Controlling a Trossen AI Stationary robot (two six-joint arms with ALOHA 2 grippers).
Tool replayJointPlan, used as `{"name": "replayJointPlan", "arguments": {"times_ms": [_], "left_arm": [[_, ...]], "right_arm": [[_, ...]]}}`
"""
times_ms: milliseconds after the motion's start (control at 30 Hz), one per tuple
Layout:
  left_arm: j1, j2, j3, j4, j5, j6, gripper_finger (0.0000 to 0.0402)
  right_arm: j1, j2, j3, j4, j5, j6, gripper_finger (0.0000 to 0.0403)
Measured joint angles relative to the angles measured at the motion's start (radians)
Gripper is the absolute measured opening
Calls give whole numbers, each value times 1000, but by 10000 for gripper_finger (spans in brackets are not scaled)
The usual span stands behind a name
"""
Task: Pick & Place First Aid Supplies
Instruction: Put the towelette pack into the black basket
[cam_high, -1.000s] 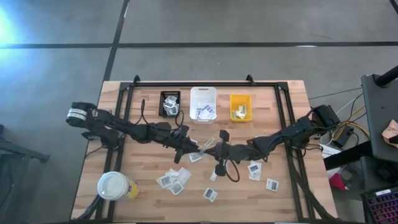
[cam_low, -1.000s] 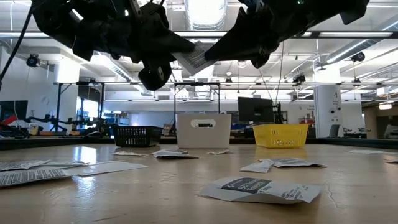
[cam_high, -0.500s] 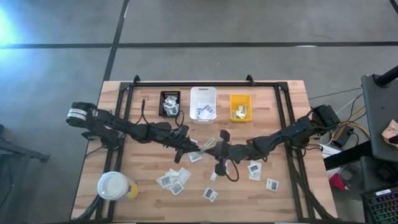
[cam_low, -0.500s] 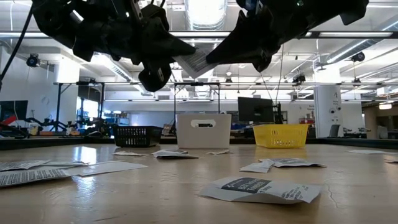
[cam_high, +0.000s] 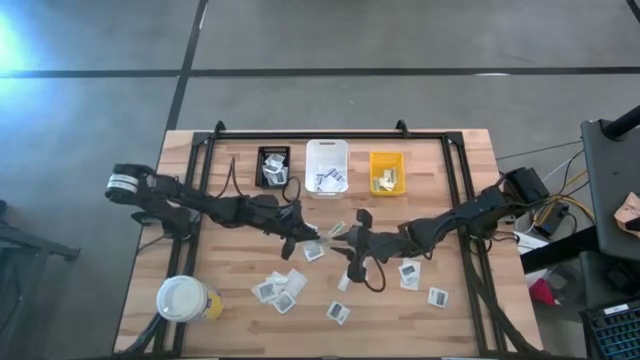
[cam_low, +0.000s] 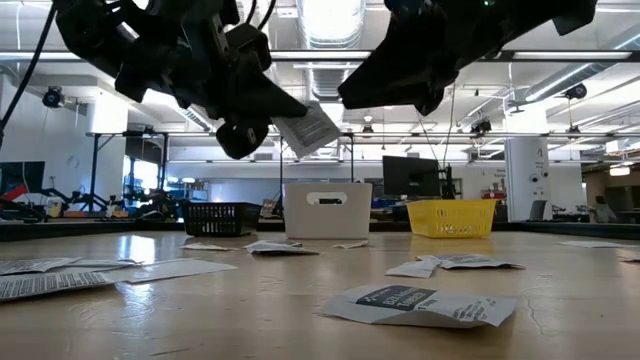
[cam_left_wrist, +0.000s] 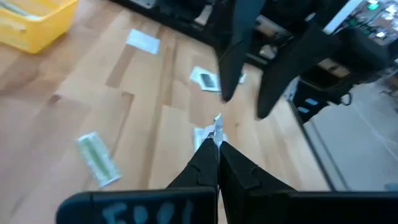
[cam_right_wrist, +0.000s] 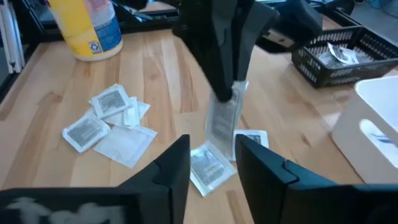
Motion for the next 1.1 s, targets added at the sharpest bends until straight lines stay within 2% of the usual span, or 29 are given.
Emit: {"name": "replayJointPlan", "arguments": {"times_ms": [233, 600, 767, 967, 1100], "left_arm": [[58, -44, 0, -144, -65, 52, 1], [160, -220, 1, -422, -177, 126, 0], [212, -335, 1, -560, -312, 162, 0], [276, -424, 0, -653, -565, 167, 0], [322, -432, 0, -659, -602, 167, 0]], "right_arm": [[1, -63, 0, -129, 0, 55, 145], [3, -64, 0, -195, -8, 97, 125], [3, -58, 0, -195, -10, 97, 116], [3, -58, 0, -195, -10, 97, 107], [3, -58, 0, -194, -10, 97, 102]]}}
